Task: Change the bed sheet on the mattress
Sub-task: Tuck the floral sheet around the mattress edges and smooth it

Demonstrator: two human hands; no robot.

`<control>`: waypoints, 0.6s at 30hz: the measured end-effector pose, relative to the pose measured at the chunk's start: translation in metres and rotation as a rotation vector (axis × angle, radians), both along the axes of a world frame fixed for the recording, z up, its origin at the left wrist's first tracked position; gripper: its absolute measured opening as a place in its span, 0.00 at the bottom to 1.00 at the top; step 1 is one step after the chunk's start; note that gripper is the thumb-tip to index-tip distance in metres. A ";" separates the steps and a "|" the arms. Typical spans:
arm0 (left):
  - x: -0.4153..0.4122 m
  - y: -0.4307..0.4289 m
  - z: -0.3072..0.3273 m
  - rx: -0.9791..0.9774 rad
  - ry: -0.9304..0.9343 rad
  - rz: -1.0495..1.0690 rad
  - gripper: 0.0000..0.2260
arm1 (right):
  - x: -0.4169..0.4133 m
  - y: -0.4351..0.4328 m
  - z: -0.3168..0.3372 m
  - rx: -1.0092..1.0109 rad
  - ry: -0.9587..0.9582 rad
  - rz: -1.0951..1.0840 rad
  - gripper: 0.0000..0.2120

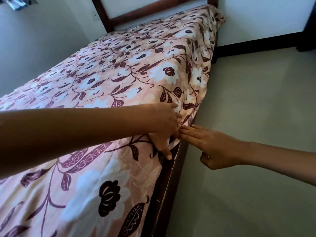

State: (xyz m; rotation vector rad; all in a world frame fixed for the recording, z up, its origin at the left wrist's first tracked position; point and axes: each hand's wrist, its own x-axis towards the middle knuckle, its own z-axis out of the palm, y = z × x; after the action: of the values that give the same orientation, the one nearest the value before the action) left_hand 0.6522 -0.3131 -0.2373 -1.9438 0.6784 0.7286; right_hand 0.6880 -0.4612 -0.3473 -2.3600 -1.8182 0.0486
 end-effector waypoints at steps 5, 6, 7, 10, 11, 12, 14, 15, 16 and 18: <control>0.003 0.008 0.001 -0.038 -0.028 -0.012 0.36 | 0.025 -0.004 -0.018 0.119 -0.141 0.082 0.43; 0.006 0.009 -0.002 -0.021 -0.023 -0.005 0.36 | 0.031 -0.004 -0.021 0.130 -0.149 0.118 0.43; 0.007 0.009 0.000 -0.008 -0.015 0.002 0.36 | 0.035 -0.004 -0.020 0.141 -0.150 0.135 0.42; 0.010 0.007 0.003 -0.020 0.021 0.018 0.35 | 0.038 0.001 -0.016 0.159 -0.189 0.129 0.39; 0.010 0.008 0.006 -0.009 0.020 0.018 0.34 | 0.036 0.006 -0.010 0.127 -0.197 0.119 0.39; 0.010 0.009 0.008 0.006 0.021 0.017 0.33 | 0.033 0.012 -0.006 0.095 -0.193 0.107 0.38; 0.010 0.009 0.016 0.020 0.031 0.019 0.28 | 0.034 0.032 0.005 -0.045 -0.185 0.073 0.37; 0.011 0.009 0.020 0.013 0.036 0.013 0.26 | 0.038 0.046 0.009 -0.125 -0.212 0.044 0.36; 0.012 0.006 0.023 0.008 0.043 0.014 0.24 | 0.041 0.058 0.013 -0.201 -0.242 0.026 0.33; 0.011 0.000 0.027 0.023 0.051 0.035 0.23 | 0.046 0.076 0.017 -0.252 -0.212 -0.048 0.27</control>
State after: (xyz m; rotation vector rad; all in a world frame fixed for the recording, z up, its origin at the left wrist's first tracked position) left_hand 0.6634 -0.3133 -0.2101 -1.9260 0.6656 0.8064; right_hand 0.7342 -0.3853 -0.3303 -2.6713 -1.9501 0.0232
